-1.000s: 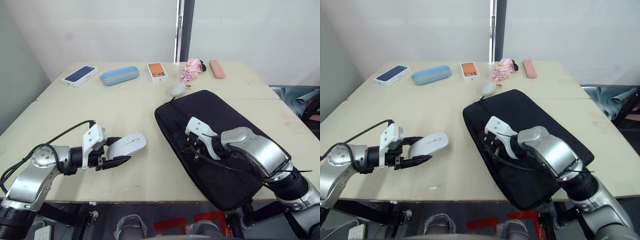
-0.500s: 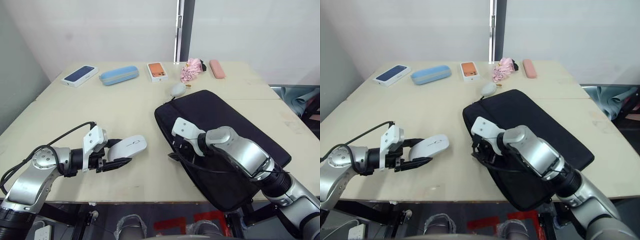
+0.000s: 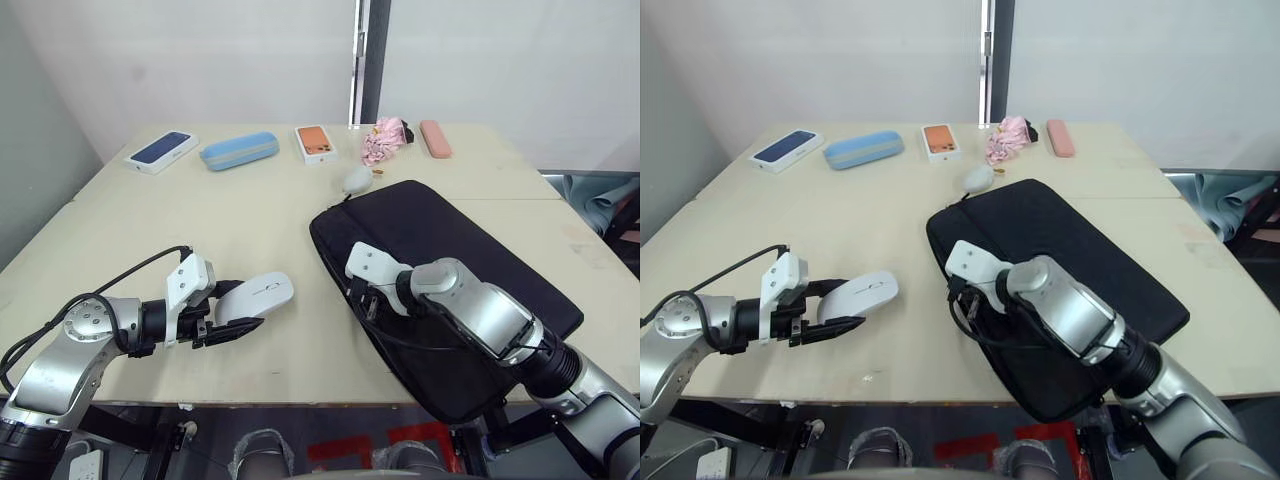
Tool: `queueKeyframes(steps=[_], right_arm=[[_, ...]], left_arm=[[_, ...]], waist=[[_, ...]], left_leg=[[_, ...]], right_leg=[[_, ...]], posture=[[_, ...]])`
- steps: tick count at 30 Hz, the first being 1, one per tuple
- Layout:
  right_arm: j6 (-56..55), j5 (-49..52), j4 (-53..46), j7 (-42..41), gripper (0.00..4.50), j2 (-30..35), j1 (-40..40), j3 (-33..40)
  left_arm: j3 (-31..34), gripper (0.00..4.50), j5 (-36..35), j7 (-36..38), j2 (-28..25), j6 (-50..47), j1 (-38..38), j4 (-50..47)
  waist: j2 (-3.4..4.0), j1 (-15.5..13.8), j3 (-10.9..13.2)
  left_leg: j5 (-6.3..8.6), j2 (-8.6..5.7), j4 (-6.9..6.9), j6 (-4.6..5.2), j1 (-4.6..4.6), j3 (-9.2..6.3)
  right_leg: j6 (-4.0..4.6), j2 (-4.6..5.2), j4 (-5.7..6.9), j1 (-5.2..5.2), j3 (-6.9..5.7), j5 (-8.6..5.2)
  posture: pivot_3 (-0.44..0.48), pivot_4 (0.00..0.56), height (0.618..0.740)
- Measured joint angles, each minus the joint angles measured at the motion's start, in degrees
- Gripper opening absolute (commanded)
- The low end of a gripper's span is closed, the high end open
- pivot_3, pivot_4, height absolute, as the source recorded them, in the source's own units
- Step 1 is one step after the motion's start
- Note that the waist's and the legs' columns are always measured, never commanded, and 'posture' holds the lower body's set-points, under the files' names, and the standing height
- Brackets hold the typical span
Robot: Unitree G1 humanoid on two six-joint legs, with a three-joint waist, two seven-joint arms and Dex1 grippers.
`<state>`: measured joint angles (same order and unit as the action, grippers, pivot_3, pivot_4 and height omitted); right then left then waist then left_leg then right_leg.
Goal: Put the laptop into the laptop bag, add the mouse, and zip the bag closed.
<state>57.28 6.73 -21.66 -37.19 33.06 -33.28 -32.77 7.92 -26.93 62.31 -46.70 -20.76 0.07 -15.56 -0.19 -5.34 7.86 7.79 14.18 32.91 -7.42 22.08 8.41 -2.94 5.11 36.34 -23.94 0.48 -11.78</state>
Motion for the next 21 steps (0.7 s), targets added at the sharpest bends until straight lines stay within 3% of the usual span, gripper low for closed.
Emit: queueKeyframes(steps=[11,17,21], right_arm=[[-0.3,1.3,0.9,-1.7,0.04,-0.1,1.0,3.3],[12.6,11.9,0.9,-4.8,0.04,-2.8,0.3,15.2],[20.7,18.7,1.6,-5.2,0.04,-5.9,-5.9,24.8]], left_arm=[[0.0,2.84,-0.4,-0.4,0.0,-0.2,-0.1,0.0],[0.0,2.84,-0.4,-0.4,0.0,-0.2,-0.3,0.0],[-0.1,2.84,-0.4,-0.3,0.0,-0.2,-2.6,0.0]], waist=[[0.0,-0.1,0.0],[0.05,0.1,0.0],[0.05,0.2,0.0]], left_leg=[[0.0,-0.01,0.02,0.0,-0.02,0.0],[0.0,0.01,0.01,0.0,0.05,0.01],[-0.01,0.01,0.02,-0.01,-0.02,0.02]], right_leg=[[0.0,0.01,0.03,0.01,0.01,0.0],[0.0,-0.02,0.07,-0.1,0.02,0.0],[0.01,-0.05,0.23,-0.15,0.09,0.0]], posture=[[0.0,0.15,0.74],[0.0,0.15,0.74],[0.0,0.15,0.74]])
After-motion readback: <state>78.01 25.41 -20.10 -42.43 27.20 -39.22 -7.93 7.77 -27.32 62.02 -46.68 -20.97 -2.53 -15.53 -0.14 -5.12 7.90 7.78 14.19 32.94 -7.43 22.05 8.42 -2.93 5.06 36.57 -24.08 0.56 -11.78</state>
